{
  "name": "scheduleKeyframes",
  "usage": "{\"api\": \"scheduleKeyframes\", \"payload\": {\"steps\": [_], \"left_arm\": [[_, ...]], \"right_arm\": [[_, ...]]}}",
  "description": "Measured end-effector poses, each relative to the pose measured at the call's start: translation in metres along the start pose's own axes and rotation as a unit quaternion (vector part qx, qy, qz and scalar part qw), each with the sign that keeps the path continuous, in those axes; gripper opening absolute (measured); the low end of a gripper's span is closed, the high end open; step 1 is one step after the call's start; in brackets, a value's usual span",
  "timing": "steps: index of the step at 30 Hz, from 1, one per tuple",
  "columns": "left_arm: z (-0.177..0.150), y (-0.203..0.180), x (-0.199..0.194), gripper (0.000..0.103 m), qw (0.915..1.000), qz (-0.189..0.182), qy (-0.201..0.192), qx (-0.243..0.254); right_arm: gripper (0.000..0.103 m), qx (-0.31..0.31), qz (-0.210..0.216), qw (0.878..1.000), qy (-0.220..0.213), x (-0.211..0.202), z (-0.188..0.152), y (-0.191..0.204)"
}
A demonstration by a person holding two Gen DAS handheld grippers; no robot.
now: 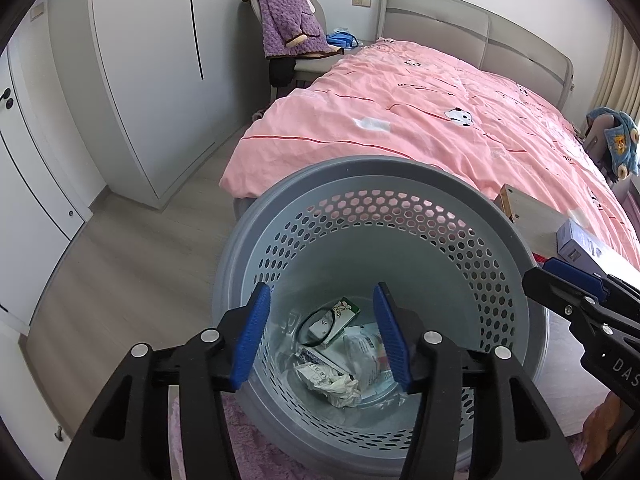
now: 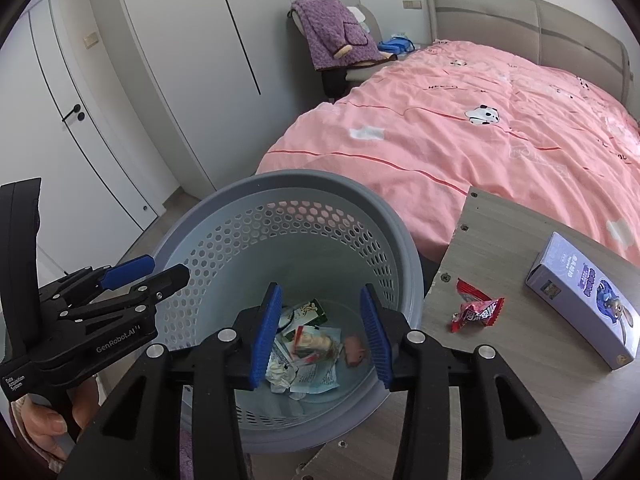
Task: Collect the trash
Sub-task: 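Open the left gripper to drop the strap while the right gripper drops the wrapper into the basket, then move both open grippers from the basket back over the table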
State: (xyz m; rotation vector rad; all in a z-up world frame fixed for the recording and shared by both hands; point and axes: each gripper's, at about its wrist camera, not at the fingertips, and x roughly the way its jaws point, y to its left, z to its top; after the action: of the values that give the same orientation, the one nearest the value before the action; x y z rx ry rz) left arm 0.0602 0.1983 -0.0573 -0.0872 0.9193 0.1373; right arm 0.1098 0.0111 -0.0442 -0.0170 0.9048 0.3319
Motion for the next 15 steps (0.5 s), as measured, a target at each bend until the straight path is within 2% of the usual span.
{"api": "scheduleKeyframes", "payload": {"steps": [15], "left_arm": [[-0.001,0.0032,-0.0072,0.062,0.9999,0.006,-0.009,-0.004]], "right_arm": [[0.042,0.0,-0.001,1.0,-0.002,-0.0018,-0.0006,0.0019]]}}
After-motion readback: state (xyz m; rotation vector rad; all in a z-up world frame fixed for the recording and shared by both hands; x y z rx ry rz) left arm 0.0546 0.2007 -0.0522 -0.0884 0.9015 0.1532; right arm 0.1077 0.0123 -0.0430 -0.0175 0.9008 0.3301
